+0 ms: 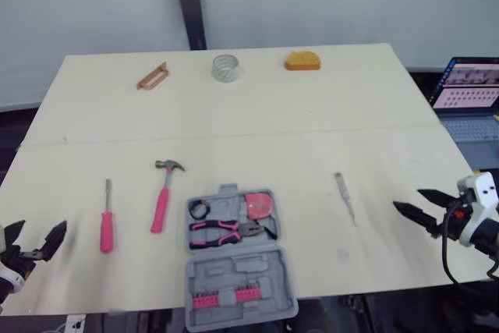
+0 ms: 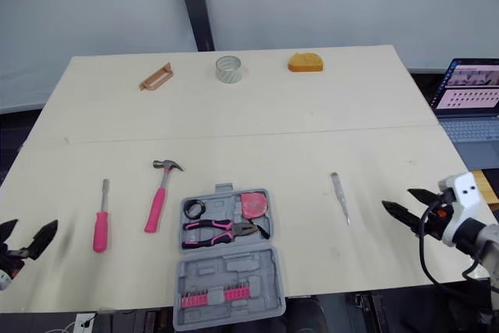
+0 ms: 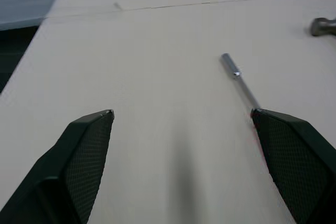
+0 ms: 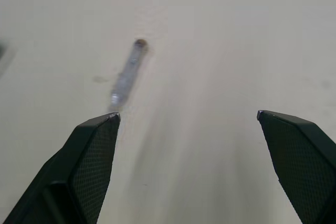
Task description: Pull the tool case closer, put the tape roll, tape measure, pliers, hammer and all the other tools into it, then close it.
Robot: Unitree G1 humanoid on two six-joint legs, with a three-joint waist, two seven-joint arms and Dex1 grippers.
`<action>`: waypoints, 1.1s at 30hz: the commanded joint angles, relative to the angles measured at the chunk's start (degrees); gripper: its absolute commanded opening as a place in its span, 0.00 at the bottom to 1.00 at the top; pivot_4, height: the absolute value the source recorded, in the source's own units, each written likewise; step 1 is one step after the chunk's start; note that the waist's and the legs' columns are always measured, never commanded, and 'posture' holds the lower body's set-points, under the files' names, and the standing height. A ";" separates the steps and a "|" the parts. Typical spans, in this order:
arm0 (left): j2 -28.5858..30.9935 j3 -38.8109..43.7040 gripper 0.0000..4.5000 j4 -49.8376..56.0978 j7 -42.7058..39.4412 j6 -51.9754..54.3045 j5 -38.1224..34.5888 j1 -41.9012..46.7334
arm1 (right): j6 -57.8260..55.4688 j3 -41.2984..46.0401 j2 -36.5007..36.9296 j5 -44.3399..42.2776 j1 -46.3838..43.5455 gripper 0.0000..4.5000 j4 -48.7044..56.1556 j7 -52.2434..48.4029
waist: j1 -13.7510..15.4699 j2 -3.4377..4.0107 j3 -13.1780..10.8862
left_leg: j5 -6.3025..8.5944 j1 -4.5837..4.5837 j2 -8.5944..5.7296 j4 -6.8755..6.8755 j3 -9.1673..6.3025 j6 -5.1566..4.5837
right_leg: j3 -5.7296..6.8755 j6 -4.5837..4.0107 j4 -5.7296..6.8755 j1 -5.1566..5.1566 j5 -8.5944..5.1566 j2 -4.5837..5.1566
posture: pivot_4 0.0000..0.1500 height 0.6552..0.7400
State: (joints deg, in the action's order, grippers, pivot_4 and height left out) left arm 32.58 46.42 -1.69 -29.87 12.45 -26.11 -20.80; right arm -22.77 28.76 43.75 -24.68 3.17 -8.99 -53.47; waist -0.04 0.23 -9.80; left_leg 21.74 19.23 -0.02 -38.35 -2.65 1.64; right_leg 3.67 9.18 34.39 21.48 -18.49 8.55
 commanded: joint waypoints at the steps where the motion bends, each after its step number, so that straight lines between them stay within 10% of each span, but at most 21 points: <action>1: 0.59 1.79 1.00 -0.34 1.49 -1.11 0.84 -0.70 | 3.55 0.84 -0.62 0.30 -0.02 0.98 -1.50 0.88 | 0.00 0.00 0.00 | 0.00 0.00 0.00 0.00 0.01 0.00 | 0.00 0.00 0.00 0.00 0.00 0.00 | 1.00 1.00; 15: 1.60 -0.11 1.00 0.18 -1.54 -0.84 0.71 -2.16 | 5.13 -1.72 -0.55 0.78 -3.38 0.98 -2.46 0.58 | 0.06 0.00 0.00 | -0.01 -0.02 0.02 -0.02 0.03 0.01 | -0.01 0.00 0.03 0.01 0.00 0.00 | 1.00 1.00; 25: 8.52 -17.17 1.00 17.41 -14.13 2.96 2.20 -3.86 | -8.62 -12.89 4.02 -5.62 -6.26 0.98 17.27 -6.84 | 0.07 0.06 -0.04 | -0.01 -0.01 0.05 -0.06 0.01 0.02 | -0.02 0.01 0.05 0.01 0.01 0.00 | 1.00 1.00; 33: 14.63 -31.44 0.26 22.23 -18.92 5.88 7.02 0.79 | -9.52 -33.69 7.80 2.03 -9.53 0.25 29.29 -10.31 | 0.09 0.05 -0.06 | 0.00 0.04 0.02 -0.04 0.00 0.01 | -0.01 0.01 0.00 0.03 0.01 0.00 | 1.00 1.00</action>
State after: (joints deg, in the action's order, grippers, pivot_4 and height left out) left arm 46.58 16.77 19.29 -47.66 17.39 -19.72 -20.27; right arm -32.71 -2.66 51.11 -24.48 -5.38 18.24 -63.09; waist 0.05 0.28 -9.85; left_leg 21.74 19.28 0.00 -38.39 -2.65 1.65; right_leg 3.66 9.20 34.38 21.51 -18.48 8.55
